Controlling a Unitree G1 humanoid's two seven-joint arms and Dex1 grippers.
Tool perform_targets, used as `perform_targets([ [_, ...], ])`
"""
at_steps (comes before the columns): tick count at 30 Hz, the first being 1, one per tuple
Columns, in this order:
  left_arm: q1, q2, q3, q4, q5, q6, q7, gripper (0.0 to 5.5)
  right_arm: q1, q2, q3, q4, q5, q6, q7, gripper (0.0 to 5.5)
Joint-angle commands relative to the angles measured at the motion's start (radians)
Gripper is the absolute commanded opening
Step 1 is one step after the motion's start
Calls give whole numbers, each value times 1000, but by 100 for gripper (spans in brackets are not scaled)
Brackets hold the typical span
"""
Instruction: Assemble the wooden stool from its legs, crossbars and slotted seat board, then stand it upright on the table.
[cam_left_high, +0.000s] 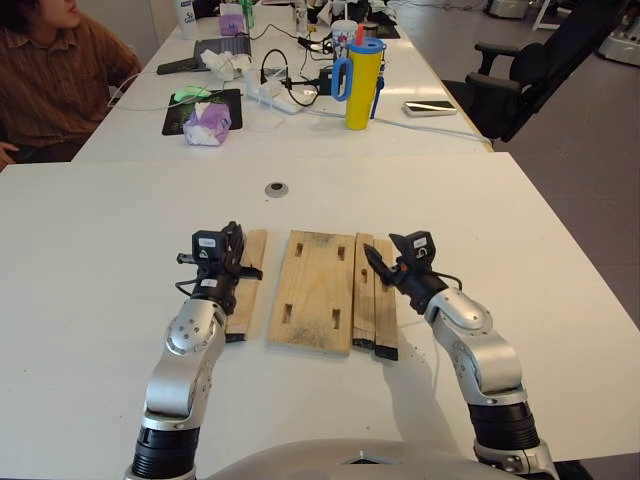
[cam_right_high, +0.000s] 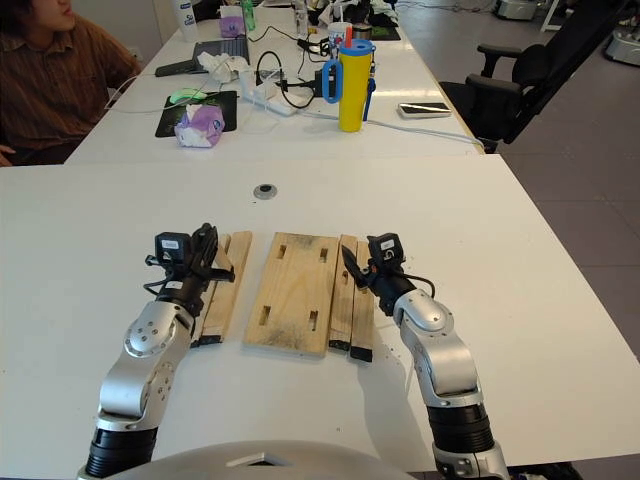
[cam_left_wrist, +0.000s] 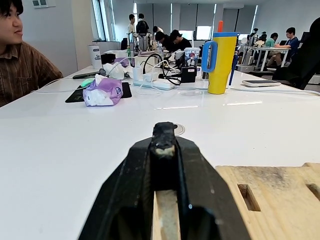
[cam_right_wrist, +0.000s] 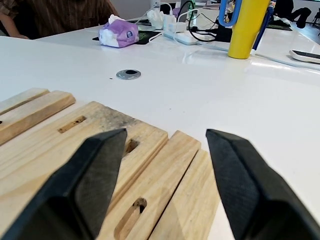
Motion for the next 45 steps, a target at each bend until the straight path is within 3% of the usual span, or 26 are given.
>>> perform_targets([
  [1, 67, 12, -12, 121, 34, 65, -22, 42, -23, -3, 7, -2, -9, 11, -3, 294],
  [5, 32, 13, -7, 116, 45, 41, -36, 42, -29, 0, 12, 12, -11, 2, -5, 294],
  [6, 26, 11, -3, 113, 46, 29, -39, 79, -31, 0, 12, 17, -12, -1, -5, 294],
  [14, -72, -11, 66, 54, -17, -49, -87, 177, -47, 14, 9, 61, -15, -39, -16, 294],
  [20, -230, -21, 130, -23, -98, -2, -94, 265, -64, 32, 16, 102, -24, -75, -24, 294],
  [27, -511, 11, 206, -2, -155, 73, -82, 265, -85, 46, 23, 138, -42, -109, -24, 294],
  [33, -331, 13, 145, 324, -143, 275, -142, 265, -86, 58, 46, 152, -60, -126, -25, 294],
  [36, -225, 5, 112, 331, -128, 295, -149, 265, -94, 52, 57, 159, -67, -128, -17, 294],
  [45, -383, -11, 157, 210, -127, 154, -123, 265, -100, 60, 57, 171, -73, -131, -19, 294],
])
